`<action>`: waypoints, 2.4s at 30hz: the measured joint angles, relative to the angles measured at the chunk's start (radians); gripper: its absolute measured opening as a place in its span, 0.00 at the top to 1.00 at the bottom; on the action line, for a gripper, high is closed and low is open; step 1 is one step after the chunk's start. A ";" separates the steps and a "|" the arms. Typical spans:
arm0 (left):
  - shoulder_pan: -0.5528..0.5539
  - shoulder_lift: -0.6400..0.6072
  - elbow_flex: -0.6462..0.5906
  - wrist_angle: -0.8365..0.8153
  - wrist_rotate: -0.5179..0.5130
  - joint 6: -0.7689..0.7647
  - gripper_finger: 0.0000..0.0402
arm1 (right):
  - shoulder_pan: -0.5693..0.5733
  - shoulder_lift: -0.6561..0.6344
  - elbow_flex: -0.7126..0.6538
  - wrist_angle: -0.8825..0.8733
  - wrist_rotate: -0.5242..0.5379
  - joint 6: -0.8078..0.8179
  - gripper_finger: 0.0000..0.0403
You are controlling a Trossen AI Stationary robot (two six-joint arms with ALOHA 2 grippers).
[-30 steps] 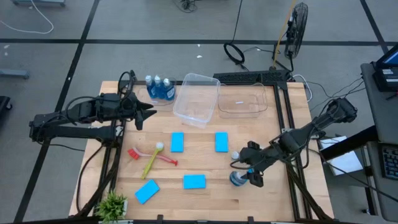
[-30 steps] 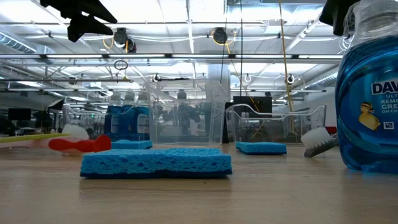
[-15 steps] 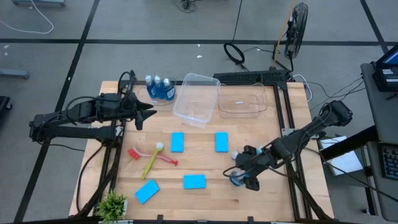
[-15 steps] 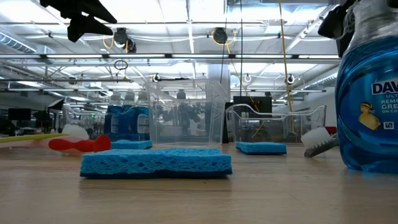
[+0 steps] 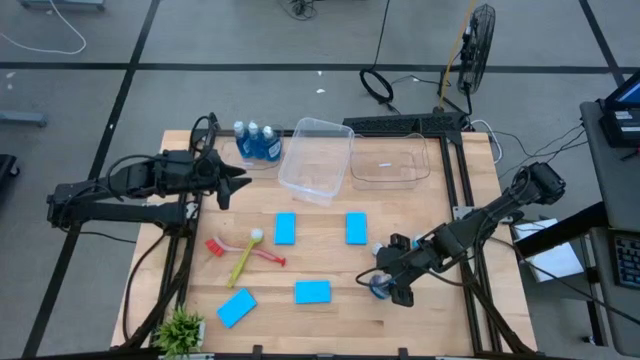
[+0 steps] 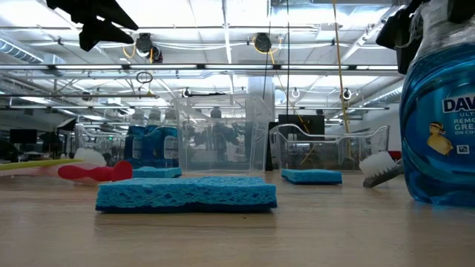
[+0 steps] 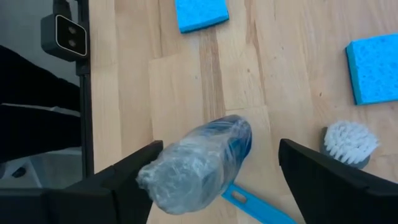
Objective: Pick & Place Kitchen Sink Supplies
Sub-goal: Put the blue dishwashing liquid into the left transparent bin
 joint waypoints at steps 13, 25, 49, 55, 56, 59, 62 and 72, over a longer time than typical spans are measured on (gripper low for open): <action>0.000 0.000 0.000 -0.001 0.000 0.000 0.56 | 0.000 0.000 0.000 -0.001 -0.002 -0.003 0.57; 0.000 0.000 0.000 -0.001 0.000 0.000 0.56 | -0.001 -0.002 0.002 -0.002 -0.001 0.000 0.69; 0.000 0.022 0.000 0.156 0.169 0.015 0.56 | -0.141 -0.159 -0.001 0.316 0.131 -0.237 0.69; -0.024 0.095 0.000 0.272 0.242 0.068 0.56 | -0.223 -0.160 -0.001 0.407 0.130 -0.396 0.69; -0.035 0.111 0.000 0.295 0.243 0.075 0.56 | -0.240 -0.160 -0.001 0.418 0.129 -0.412 0.69; -0.071 0.167 0.000 0.371 0.243 0.093 0.56 | -0.280 -0.160 -0.001 0.435 0.124 -0.431 0.69; -0.104 0.226 0.000 0.450 0.243 0.120 0.54 | -0.316 -0.158 -0.001 0.445 0.072 -0.450 0.69; -0.166 0.429 0.000 0.721 0.237 0.155 0.39 | -0.381 -0.106 0.000 0.467 -0.045 -0.477 0.69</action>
